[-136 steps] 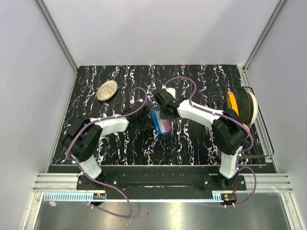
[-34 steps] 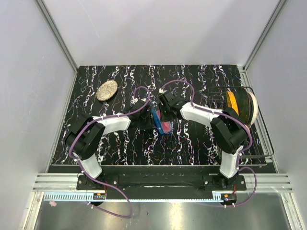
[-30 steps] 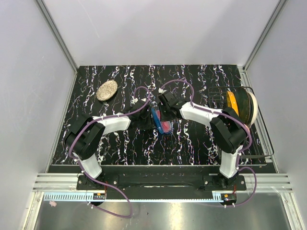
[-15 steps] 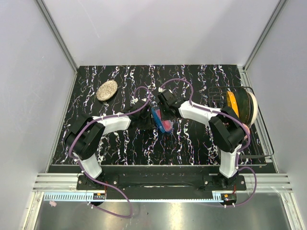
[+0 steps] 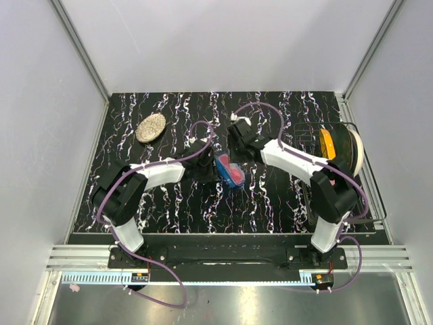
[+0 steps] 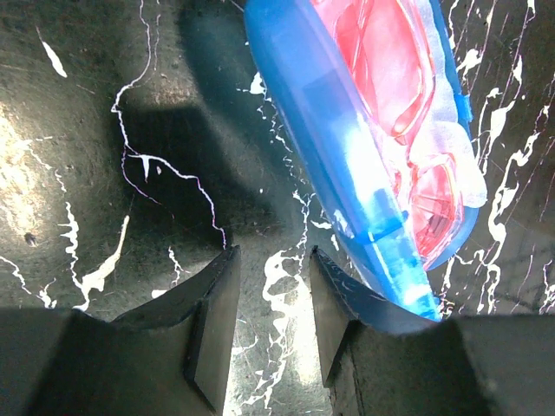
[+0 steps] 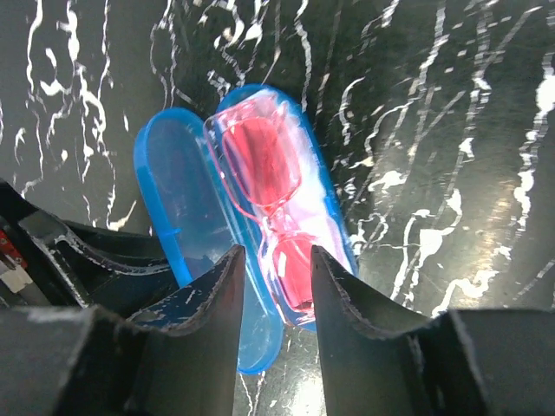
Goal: Organize the sunglasses
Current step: Place the sunglasses in the sunglasses case, then adjust the sunglasses case at the center of the board.
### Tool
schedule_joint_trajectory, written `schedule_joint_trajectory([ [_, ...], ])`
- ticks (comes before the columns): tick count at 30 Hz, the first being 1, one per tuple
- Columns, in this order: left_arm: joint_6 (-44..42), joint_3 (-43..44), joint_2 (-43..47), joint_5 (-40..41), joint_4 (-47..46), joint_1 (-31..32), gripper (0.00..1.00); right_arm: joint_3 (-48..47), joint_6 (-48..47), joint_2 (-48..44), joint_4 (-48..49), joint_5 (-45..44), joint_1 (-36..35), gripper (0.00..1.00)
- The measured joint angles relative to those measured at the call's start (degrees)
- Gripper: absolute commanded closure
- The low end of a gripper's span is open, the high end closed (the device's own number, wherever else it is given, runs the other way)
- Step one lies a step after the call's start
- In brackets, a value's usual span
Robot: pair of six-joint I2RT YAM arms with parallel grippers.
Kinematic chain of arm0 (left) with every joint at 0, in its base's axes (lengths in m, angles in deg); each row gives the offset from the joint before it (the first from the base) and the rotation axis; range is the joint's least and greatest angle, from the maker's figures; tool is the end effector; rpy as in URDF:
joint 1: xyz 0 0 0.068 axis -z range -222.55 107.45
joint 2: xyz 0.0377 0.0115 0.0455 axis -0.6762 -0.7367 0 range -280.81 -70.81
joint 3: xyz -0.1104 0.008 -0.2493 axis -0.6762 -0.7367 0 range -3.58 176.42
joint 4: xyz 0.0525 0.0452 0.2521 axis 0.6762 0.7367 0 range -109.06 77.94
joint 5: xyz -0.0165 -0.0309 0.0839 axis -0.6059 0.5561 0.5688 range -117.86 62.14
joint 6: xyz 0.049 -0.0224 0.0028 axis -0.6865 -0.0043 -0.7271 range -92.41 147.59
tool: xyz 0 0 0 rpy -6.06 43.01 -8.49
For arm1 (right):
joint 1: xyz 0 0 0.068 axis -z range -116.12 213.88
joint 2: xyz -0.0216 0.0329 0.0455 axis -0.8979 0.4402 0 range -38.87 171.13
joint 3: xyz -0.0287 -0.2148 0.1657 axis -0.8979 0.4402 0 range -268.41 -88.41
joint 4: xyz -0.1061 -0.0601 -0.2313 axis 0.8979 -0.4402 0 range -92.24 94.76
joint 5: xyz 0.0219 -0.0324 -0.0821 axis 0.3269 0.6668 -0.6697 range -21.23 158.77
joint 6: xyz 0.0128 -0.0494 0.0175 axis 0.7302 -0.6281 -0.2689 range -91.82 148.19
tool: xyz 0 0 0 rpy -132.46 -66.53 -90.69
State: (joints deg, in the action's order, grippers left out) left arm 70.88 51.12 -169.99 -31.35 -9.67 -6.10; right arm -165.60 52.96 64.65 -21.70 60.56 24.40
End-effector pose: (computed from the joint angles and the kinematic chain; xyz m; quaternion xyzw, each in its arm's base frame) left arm 0.2751 -0.2057 0.1568 -0.0473 0.9491 -0.2209 0.2194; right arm 0.3074 0.2467 0.2282 -0.0984 0.9405 0.1117 0.3055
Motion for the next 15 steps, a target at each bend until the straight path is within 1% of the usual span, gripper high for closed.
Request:
schedule_joint_trajectory([
  [5,-0.98,0.61,0.00,0.04,0.02,0.00,0.58,2.32,3.48,-3.65,0.09,-1.77,3.69,0.74],
  [11,-2.19,0.81,0.00,0.11,-0.15,0.00,0.58,6.80,5.60,-3.02,0.26,-1.03,10.12,0.78],
  [15,-3.02,0.94,0.00,0.39,-0.13,0.00,0.58,7.67,5.73,-0.02,1.42,1.11,10.95,0.79],
])
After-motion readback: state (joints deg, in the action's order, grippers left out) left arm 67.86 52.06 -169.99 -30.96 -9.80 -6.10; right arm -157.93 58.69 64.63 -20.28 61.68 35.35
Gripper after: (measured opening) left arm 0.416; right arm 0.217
